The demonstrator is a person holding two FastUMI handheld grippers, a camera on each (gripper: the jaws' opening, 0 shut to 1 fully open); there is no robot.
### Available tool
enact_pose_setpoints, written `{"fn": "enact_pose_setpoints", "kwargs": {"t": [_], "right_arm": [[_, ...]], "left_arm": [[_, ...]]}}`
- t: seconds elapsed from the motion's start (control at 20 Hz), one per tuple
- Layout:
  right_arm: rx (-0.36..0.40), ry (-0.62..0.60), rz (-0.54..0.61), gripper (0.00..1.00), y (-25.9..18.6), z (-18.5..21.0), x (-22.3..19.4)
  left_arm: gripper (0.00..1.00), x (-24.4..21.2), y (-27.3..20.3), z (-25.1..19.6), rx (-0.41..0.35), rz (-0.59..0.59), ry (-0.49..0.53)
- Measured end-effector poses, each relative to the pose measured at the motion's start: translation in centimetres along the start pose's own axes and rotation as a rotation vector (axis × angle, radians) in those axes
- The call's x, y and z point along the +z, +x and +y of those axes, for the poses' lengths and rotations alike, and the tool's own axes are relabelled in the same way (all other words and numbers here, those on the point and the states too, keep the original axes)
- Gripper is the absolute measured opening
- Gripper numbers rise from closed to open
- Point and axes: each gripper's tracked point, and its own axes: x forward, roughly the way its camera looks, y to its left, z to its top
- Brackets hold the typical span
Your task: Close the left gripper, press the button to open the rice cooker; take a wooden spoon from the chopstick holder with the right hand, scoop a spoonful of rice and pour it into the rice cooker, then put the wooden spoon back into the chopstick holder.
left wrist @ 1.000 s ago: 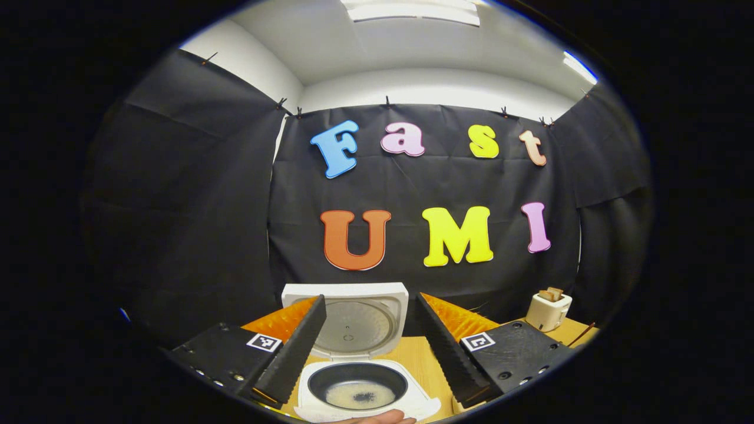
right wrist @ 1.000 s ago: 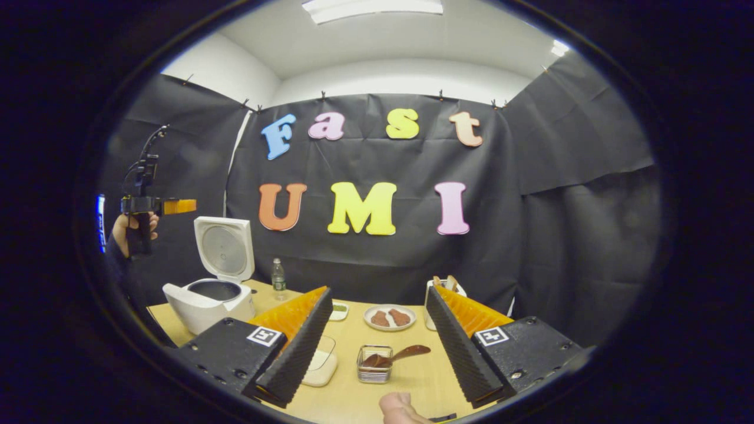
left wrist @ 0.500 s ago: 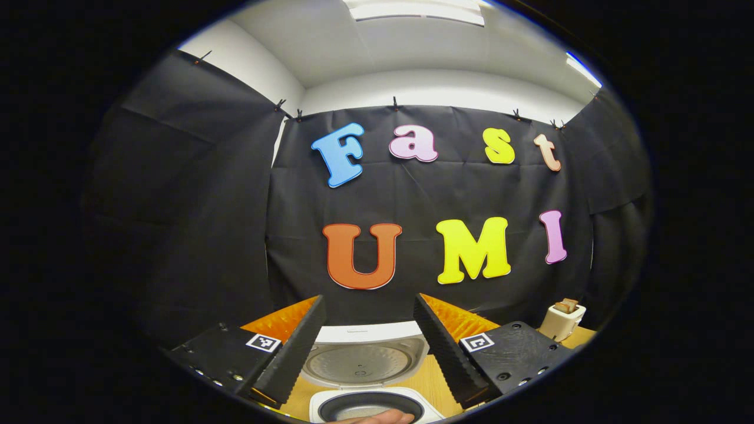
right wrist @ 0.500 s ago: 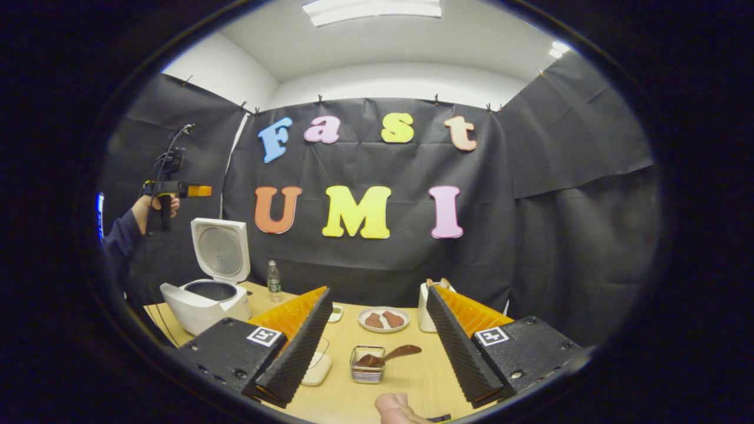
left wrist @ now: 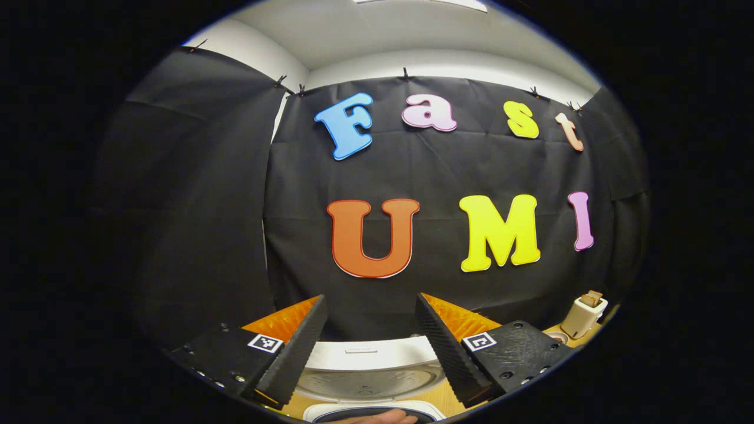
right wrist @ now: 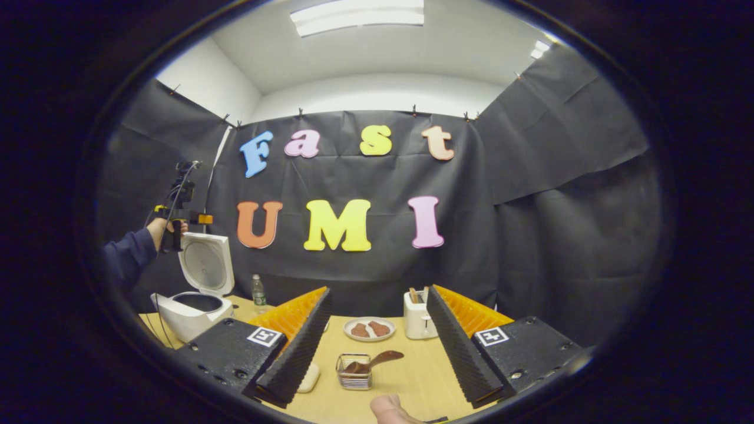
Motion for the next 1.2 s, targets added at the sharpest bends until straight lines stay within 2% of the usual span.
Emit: {"fn": "enact_pose_setpoints", "kwargs": {"t": [0.1, 0.25, 0.45, 0.5, 0.55, 0.7, 0.95, 1.2], "right_arm": [[0.004, -0.001, 0.014, 1.0, -0.4, 0.0, -0.5], [-0.014, 0.0, -0.007, 1.0, -1.5, -0.7, -0.3], [-0.037, 0.005, 0.003, 1.0, -3.0, -1.1, -0.6], [-0.038, 0.009, 0.008, 1.0, -3.3, -1.2, -0.9], [-0.039, 0.013, 0.006, 1.0, -3.8, -1.3, -0.9], [-0.037, 0.02, -0.025, 1.0, -5.6, -1.3, -0.6], [0.02, 0.026, -0.017, 1.0, -9.5, -1.1, -2.3], [-0.006, 0.053, -0.015, 1.0, -12.5, -3.4, -4.2]], "left_arm": [[0.95, -1.1, 1.5, 0.7, 0.017, 0.024, 0.022], [0.96, -3.2, 3.3, 1.5, 0.036, 0.102, 0.001], [0.96, -4.7, 2.8, 2.3, 0.046, 0.18, -0.027], [1.0, -4.5, 2.3, 2.3, 0.042, 0.174, -0.021], [0.96, -4.8, 1.9, 2.2, 0.042, 0.19, -0.024], [0.96, -4.8, 0.4, 1.8, 0.036, 0.207, -0.026], [0.95, -5.8, -4.8, 1.2, 0.049, 0.207, -0.024], [0.95, -8.0, -9.3, 0.5, 0.068, 0.245, -0.022]]}}
